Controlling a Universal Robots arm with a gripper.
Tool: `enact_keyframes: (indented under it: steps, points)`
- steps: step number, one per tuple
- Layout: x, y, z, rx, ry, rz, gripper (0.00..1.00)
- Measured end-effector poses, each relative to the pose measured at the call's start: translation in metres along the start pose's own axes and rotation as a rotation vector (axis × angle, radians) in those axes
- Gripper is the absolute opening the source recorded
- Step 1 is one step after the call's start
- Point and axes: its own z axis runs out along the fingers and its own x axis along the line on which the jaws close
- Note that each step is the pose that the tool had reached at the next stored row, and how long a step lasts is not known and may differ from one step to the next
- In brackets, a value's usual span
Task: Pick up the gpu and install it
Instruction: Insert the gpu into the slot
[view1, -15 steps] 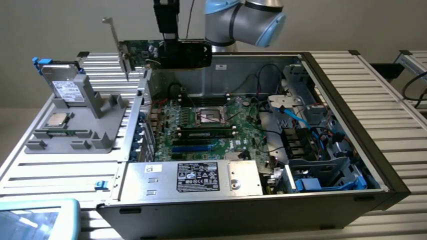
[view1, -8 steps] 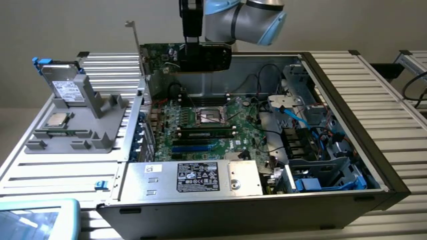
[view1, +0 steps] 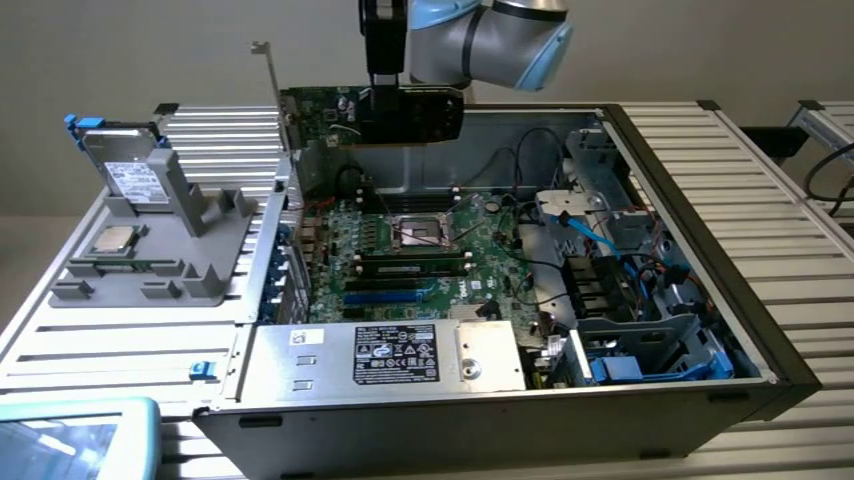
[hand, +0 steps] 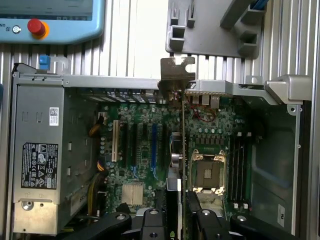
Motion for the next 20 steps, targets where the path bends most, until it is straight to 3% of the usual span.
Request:
enact_keyframes:
  steps: [9, 20]
  points:
    - [0.0, -0.0001, 0.0012, 0.0005, 0.0, 0.0, 0.27]
    - [0.002, 0.0004, 0.0211, 0.0005, 0.0, 0.0, 0.27]
